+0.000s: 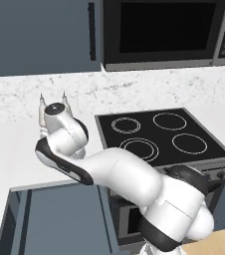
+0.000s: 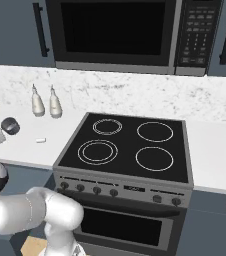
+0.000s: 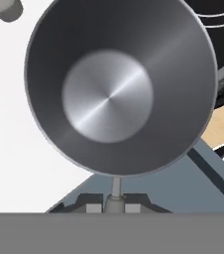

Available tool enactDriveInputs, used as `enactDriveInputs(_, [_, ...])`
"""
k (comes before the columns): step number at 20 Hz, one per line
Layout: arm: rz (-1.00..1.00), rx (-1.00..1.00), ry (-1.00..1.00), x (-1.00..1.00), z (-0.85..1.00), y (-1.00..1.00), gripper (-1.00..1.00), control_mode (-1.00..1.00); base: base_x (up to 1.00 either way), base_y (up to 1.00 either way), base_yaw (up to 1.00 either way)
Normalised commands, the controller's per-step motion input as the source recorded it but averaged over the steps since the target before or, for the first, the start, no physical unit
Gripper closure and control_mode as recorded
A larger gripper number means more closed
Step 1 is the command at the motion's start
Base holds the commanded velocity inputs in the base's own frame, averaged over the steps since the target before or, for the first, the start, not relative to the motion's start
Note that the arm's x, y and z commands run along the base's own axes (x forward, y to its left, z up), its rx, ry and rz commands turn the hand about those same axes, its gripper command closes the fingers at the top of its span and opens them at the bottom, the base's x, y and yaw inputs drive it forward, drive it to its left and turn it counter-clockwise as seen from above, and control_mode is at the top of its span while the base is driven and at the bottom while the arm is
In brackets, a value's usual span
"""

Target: Pick the measuring cup from the drawer and place it on the counter.

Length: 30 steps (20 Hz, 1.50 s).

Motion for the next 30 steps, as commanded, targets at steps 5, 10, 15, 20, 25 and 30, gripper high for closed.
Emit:
enactDriveInputs(5, [0.0,-0.07,0.0,0.7,-0.68,0.07,1.0,-1.0,0.0,0.0,0.0])
enactDriveInputs(10, [0.0,-0.16,-0.01,0.93,-0.75,0.28,1.0,-1.0,0.0,0.0,0.0])
enactDriveInputs(15, [0.0,-0.1,0.01,0.59,-0.34,0.33,-1.0,-1.0,0.0,0.0,0.0])
enactDriveInputs(20, [0.0,-0.01,0.0,-0.25,0.05,-0.06,-1.0,-1.0,0.0,0.0,0.0])
enactDriveInputs(25, [-0.06,0.02,-0.03,-0.79,0.67,-0.56,-1.0,-1.0,0.0,0.0,0.0])
enactDriveInputs(30, [-0.01,0.03,-0.21,-1.0,0.54,-1.0,-1.0,-1.0,0.0,0.0,0.0])
